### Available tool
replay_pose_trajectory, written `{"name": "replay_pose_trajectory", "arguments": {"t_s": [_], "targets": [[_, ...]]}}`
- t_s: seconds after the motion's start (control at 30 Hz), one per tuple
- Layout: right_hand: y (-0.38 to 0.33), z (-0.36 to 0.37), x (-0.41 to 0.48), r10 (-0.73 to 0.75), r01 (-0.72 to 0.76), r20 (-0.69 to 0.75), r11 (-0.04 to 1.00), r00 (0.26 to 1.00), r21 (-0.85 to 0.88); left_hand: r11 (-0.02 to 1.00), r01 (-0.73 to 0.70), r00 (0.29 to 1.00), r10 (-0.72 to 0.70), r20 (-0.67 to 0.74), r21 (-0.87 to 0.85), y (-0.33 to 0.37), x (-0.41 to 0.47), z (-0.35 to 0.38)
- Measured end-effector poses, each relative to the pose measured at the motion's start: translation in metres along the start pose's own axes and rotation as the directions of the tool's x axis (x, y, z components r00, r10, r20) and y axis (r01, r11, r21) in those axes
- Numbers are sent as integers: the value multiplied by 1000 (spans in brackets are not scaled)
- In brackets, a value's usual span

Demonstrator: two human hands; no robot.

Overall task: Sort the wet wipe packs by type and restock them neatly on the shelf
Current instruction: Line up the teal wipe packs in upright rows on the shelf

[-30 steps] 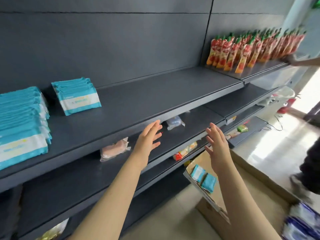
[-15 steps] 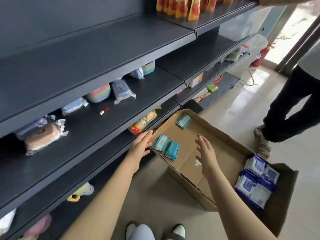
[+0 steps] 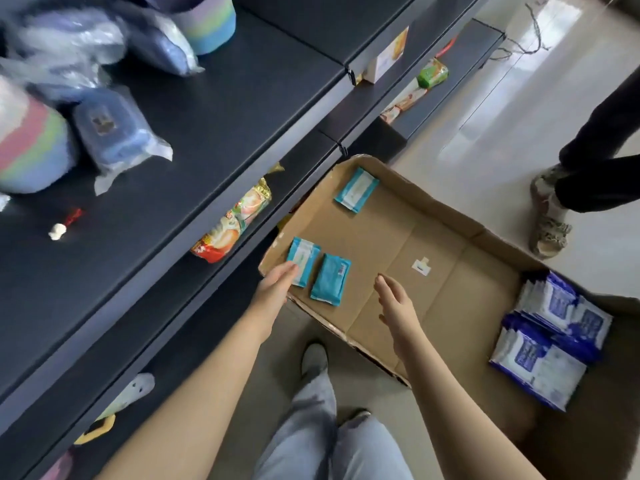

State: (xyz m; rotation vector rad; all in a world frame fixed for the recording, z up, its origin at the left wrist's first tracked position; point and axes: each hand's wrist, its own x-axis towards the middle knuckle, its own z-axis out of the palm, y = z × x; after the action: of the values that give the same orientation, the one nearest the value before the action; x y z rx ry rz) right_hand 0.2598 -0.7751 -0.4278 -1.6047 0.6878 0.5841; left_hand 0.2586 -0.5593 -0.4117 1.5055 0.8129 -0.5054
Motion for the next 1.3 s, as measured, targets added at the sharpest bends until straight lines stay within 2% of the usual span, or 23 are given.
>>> {"name": "replay_pose_trajectory", "arguments": {"t_s": [0.23,0.37,0.53,0.67,0.77,0.87,1.0,1.1,1.2,1.3], "targets": [[64,43,127,76,-76,-6,996,997,-42,995,82,994,-77,-77,63,-42,142,20],[94,65,170,74,-81,-63,990,995,-114,994,88,988,-78,-131,71,-71,193,18],[111,80,191,56,-74,-128,987,990,-140,989,58,969,-22,-247,139,-91,221,23],[118,85,201,42,-70,-172,985,984,-158,952,71,945,31,-325,298,-98,232,30],[123,83,205,61,-81,-165,989,984,-120,920,96,938,44,-343,380,-103,236,36],[126,74,207,72,-86,-196,995,978,-60,914,104,955,17,-295,392,-104,234,38],[122,59,197,106,-90,-195,992,975,88,946,91,970,-14,-243,311,-102,225,33],[107,45,182,108,-63,-194,973,975,223,981,98,978,-64,-200,165,-91,206,28],[77,23,156,108,-60,-120,934,987,353,996,84,987,-89,-137,-39,-70,173,25],[32,-3,111,54,-56,18,885,998,463,987,56,997,-64,-49,-151,-37,117,25]]}}
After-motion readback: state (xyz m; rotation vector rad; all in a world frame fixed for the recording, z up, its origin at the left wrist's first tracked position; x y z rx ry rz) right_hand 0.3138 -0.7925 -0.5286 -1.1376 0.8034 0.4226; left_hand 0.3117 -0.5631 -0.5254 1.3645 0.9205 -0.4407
